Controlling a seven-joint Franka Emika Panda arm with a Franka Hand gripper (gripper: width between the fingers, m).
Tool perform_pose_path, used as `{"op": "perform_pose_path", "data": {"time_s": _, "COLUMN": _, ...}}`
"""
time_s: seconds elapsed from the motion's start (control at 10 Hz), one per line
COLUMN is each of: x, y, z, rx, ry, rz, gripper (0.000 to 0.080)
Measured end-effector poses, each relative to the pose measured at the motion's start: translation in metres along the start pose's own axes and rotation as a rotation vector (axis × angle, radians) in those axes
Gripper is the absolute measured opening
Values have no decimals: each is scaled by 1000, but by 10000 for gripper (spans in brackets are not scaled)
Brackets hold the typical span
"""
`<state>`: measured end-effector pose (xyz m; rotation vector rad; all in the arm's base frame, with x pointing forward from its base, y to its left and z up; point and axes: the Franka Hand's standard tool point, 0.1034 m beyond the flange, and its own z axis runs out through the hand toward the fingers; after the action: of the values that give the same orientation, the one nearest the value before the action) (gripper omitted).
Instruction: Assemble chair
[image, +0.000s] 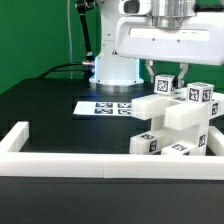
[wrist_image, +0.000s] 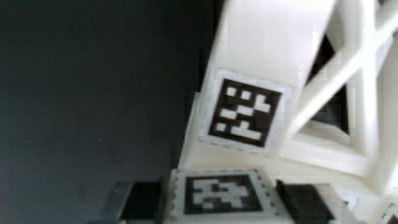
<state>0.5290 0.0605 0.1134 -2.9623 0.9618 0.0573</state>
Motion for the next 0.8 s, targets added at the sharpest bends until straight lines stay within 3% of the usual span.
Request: {"op": "perform_pose_path", "data": {"time_s": 0.8, "x": -3, "y": -3, "z": 0, "rx": 7, "ry": -7, "rz": 345, "gripper": 290}}
